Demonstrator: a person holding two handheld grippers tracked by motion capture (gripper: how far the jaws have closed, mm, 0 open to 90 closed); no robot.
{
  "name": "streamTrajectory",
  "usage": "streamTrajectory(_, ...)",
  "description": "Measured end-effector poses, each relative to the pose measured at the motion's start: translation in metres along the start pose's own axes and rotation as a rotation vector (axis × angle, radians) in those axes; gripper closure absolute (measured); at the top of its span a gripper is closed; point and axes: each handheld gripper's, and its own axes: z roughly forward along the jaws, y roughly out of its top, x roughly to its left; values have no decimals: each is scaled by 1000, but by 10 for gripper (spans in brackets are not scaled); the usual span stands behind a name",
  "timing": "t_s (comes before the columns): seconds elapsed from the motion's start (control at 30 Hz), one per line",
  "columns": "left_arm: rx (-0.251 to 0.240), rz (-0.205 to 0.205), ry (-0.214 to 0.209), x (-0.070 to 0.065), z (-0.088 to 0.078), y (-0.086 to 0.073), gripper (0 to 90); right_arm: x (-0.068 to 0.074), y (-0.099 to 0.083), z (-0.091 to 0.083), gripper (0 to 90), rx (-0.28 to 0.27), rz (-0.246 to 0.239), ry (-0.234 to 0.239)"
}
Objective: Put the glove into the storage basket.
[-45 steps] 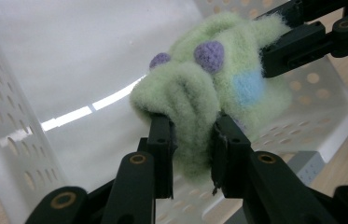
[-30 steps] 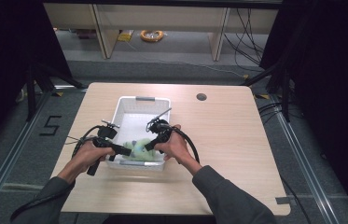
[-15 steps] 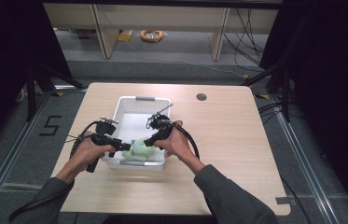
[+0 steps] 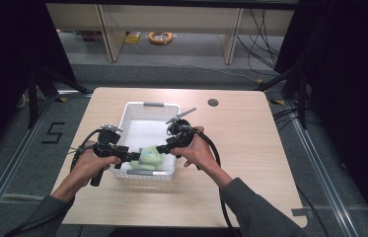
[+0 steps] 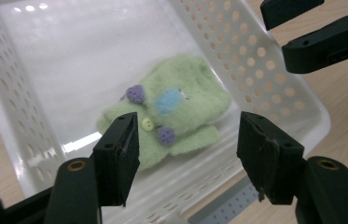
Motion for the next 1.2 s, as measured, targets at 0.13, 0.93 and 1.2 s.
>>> streamTrajectory(0.13, -12, -2, -6, -6, 0, -4, 355, -1, -7, -12, 441, -14, 3, 0)
streamTrajectory(0.93, -69, 15, -61, -31, -5, -22, 262, -12, -40, -48, 331, -103, 19, 7)
streamTrajectory(1.2, -112, -9, -107, -45, -2, -28, 205, -14, -52, -60, 293, -129, 29, 5)
